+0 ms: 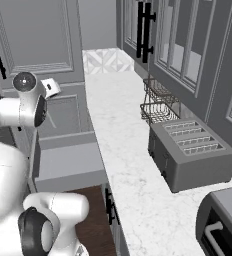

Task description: Take a straw from the drawer in front and place it inside the glass cup on the dining counter.

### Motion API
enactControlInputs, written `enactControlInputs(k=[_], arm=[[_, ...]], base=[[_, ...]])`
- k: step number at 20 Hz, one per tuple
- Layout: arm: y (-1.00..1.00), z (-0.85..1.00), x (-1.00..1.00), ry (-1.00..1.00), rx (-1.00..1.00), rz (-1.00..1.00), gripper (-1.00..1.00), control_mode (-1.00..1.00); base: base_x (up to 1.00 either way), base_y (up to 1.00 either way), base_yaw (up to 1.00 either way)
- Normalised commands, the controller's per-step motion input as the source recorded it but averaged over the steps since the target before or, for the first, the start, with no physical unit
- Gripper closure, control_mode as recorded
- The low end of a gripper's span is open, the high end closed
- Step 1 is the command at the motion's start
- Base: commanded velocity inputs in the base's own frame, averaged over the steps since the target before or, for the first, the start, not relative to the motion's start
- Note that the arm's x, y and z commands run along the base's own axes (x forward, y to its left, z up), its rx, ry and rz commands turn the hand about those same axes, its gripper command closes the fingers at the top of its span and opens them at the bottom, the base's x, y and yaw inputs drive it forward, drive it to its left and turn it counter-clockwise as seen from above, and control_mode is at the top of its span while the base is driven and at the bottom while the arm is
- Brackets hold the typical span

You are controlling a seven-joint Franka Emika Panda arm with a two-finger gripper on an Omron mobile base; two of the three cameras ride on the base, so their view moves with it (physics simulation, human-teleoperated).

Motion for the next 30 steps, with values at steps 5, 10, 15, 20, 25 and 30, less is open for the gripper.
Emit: enactControlInputs(k=[5, 10, 15, 20, 25, 30], arm=[[-0.41, 0.24, -0.76, 0.01, 0.03, -0.06, 1.00, -1.00], [-0.09, 0.04, -0.20, 0.00, 0.00, -0.01, 1.00, 1.00], [0.00, 0.00, 0.00, 0.00, 0.00, 0.00, 1.00, 1.00], [0.00, 0.00, 0.00, 0.00, 0.00, 0.00, 1.00, 1.00], [0.00, 0.00, 0.00, 0.00, 0.00, 0.00, 1.00, 1.00], [0.00, 0.00, 0.00, 0.00, 0.00, 0.00, 1.00, 1.00]], base=[[0.00, 0.00, 0.00], [-0.80, -0.11, -0.06], [-0.97, 0.65, 0.15], [-0.40, 1.00, 0.73], [-0.20, 0.97, 0.80], [-0.01, 0.86, 0.81]])
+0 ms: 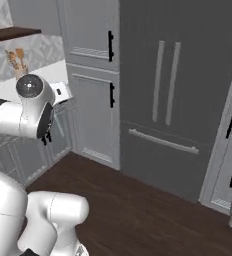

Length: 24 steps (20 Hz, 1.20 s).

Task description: Take a straw from the drawer in front and place it inside the glass cup on the dining counter.

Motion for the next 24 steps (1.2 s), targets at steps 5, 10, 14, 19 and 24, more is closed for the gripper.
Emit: enactControlInputs(k=[5, 10, 14, 19, 24], arm=[[0.00, 0.00, 0.00, 0.00, 0.00, 0.00, 1.00, 1.00], [0.00, 0.00, 0.00, 0.00, 0.00, 0.00, 1.00, 1.00], [0.00, 0.00, 0.00, 0.00, 0.00, 0.00, 1.00, 1.00], [0.00, 0.00, 0.00, 0.00, 0.00, 0.00, 1.00, 1.00], [0.00, 0.00, 0.00, 0.00, 0.00, 0.00, 1.00, 1.00]], base=[[-0.02, 0.83, 0.79], [-0.68, 0.71, 0.63], [-0.95, 0.83, 0.52], [-0.61, 1.00, 0.48], [0.31, 0.81, 0.47]])
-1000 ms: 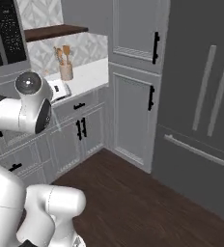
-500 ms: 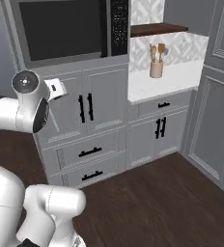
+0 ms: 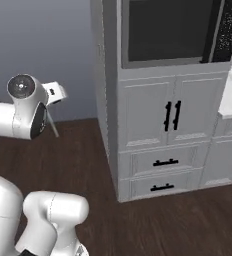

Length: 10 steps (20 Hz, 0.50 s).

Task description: Take a straw from the drawer in front and place it inside the glass cup on the dining counter.

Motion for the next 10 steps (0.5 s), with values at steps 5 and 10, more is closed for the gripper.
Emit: enactControlInputs(k=[5, 10], arm=[[0.00, 0.00, 0.00, 0.00, 0.00, 0.00, 1.00, 1.00], [0.00, 0.00, 0.00, 0.00, 0.00, 0.00, 1.00, 1.00]], base=[[0.84, 0.67, 0.45], [0.99, 0.66, 0.36]])
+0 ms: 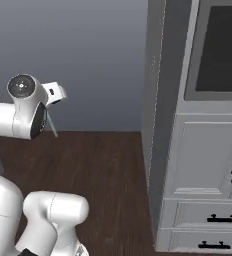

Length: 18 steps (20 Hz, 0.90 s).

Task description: Take a straw from the drawer in front and place it inside the glass cup on the dining counter.

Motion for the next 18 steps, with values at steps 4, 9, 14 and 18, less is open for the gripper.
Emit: enactControlInputs(k=[4, 9, 14, 18], arm=[[0.00, 0.00, 0.00, 0.00, 0.00, 0.00, 1.00, 1.00], [0.00, 0.00, 0.00, 0.00, 0.00, 0.00, 1.00, 1.00], [0.00, 0.00, 0.00, 0.00, 0.00, 0.00, 1.00, 1.00], [0.00, 0.00, 0.00, 0.00, 0.00, 0.00, 1.00, 1.00]], base=[[1.00, 0.79, 0.31], [1.00, 0.98, 0.28], [1.00, 0.80, 0.27], [1.00, 0.08, 0.36]])
